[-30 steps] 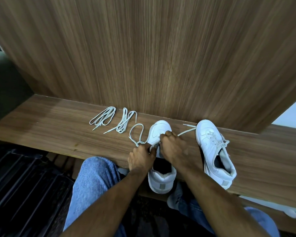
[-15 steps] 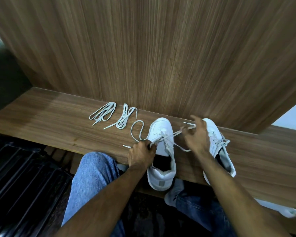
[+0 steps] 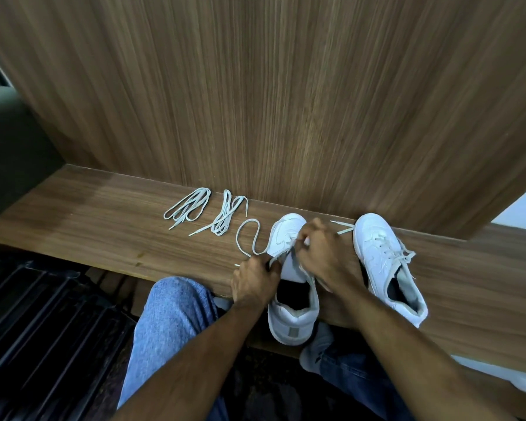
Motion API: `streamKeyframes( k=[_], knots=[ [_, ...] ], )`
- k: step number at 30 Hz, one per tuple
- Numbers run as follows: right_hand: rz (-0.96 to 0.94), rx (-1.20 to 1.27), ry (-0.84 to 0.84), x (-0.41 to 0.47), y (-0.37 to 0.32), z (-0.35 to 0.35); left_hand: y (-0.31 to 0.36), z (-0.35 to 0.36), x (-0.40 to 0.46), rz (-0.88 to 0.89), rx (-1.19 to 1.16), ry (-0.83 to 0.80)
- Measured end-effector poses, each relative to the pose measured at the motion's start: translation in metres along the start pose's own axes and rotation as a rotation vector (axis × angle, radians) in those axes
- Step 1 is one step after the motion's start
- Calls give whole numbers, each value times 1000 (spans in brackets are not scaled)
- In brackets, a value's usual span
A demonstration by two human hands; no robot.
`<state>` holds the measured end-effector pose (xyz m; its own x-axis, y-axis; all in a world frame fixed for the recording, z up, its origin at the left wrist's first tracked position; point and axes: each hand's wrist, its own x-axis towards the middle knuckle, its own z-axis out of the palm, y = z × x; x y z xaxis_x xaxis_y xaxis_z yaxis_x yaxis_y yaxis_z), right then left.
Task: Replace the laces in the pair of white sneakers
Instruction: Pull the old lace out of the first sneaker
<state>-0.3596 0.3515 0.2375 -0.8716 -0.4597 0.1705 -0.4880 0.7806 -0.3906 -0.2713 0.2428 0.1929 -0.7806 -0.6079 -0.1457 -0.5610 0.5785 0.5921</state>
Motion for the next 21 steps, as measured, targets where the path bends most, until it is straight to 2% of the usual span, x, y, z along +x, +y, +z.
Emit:
streamKeyframes(
  k=[3, 5, 6, 7, 9, 14, 16, 19, 21],
  knots=[
    [250, 414, 247, 13, 12, -35, 0, -1, 0, 19, 4, 8],
    [303, 489, 420, 19, 24, -54, 1, -1, -1, 27, -2, 11],
    [310, 471, 447, 20, 29, -59, 2, -2, -1, 30, -3, 12],
    [319, 430, 419, 20, 33, -59, 2, -2, -1, 31, -2, 12],
    [314, 282, 255, 16, 38, -50, 3, -3, -2, 31, 0, 12],
    [-41, -84, -81, 2, 19, -11, 4, -4, -3, 20, -1, 4],
    [-98, -278, -220, -2, 6, 4, 5, -5, -3, 12, 4, 4],
    [-199, -460, -178, -8, -2, 20, 4, -3, -3, 15, -3, 6],
    [-237, -469, -122, -7, 1, 22, 4, -3, -3, 15, -11, 9]
  ],
)
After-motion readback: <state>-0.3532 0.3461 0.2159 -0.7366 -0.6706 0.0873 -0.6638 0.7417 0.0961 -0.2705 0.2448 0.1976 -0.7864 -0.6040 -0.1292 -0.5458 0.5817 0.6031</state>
